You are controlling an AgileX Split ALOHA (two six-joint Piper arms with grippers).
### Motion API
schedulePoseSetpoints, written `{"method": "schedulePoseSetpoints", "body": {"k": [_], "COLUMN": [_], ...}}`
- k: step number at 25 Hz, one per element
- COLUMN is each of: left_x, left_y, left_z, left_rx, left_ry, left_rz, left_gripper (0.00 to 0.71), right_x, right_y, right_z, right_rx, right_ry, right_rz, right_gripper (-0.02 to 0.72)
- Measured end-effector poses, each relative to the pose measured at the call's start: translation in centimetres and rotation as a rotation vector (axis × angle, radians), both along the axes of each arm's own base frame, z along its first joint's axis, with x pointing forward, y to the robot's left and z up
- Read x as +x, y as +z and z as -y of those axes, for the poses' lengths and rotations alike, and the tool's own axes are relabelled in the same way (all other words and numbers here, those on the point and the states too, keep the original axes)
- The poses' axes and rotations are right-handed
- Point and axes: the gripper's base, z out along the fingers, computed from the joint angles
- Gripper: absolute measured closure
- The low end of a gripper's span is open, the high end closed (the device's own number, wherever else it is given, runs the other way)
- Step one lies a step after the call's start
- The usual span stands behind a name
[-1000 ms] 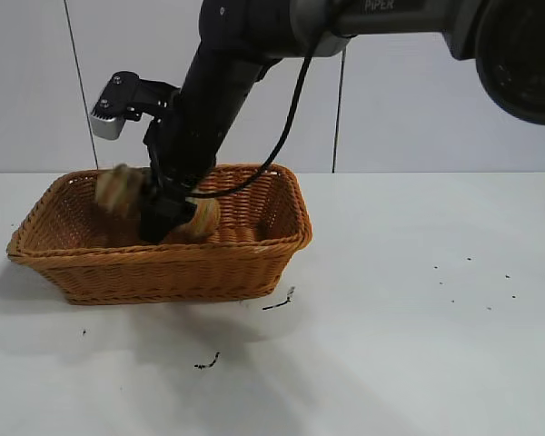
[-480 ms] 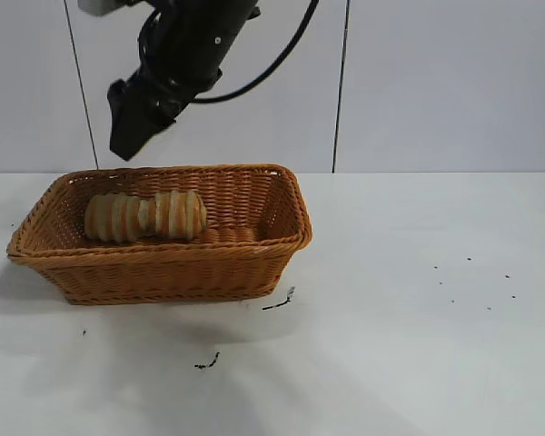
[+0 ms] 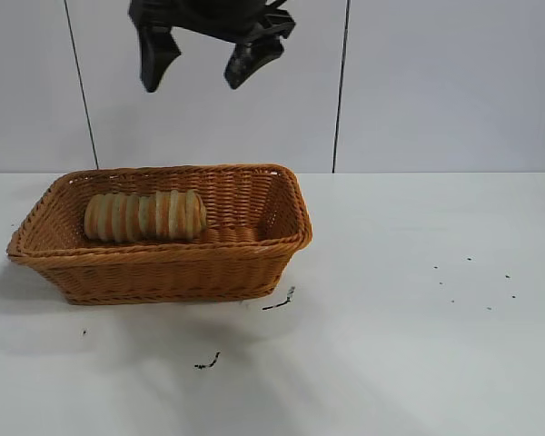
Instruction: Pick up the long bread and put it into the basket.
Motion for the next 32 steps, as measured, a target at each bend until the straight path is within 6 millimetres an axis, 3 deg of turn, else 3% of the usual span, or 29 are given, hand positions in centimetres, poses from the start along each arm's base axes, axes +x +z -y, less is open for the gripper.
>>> {"method": "schedulePoseSetpoints", "body": {"k": [7, 11, 14, 17, 20, 24, 28, 32], "left_x": [0.0, 0.0, 0.0, 0.0, 0.0, 0.0, 0.0, 0.0], "left_y": [0.0, 0.0, 0.0, 0.0, 0.0, 0.0, 0.0, 0.0], "left_z": [0.0, 0.0, 0.0, 0.0, 0.0, 0.0, 0.0, 0.0], "left_rx": [0.000, 0.000, 0.000, 0.000, 0.000, 0.000, 0.000, 0.000], "left_ry": [0.000, 0.000, 0.000, 0.000, 0.000, 0.000, 0.000, 0.000], "left_rz": [0.000, 0.000, 0.000, 0.000, 0.000, 0.000, 0.000, 0.000], "left_gripper": [0.018, 0.018, 0.018, 0.018, 0.018, 0.018, 0.018, 0.018], "right_x": [1.7, 1.6, 1.4, 0.6, -0.8, -3.3, -7.9, -14.0], "right_y": [-0.4, -0.6, 0.1, 2.0, 4.1, 5.4, 7.2, 8.5], "right_z": [10.9, 14.2, 14.9, 14.9, 14.9, 14.9, 15.0, 15.1], "right_rx": [-0.062, -0.067, -0.065, -0.056, -0.050, -0.054, -0.051, -0.054], "right_ry": [-0.206, -0.269, -0.282, -0.283, -0.284, -0.284, -0.282, -0.281], "right_rz": [-0.079, -0.114, -0.105, -0.074, -0.049, -0.071, -0.096, -0.120], "right_gripper": [0.014, 0.014, 0.014, 0.014, 0.014, 0.014, 0.014, 0.014]}}
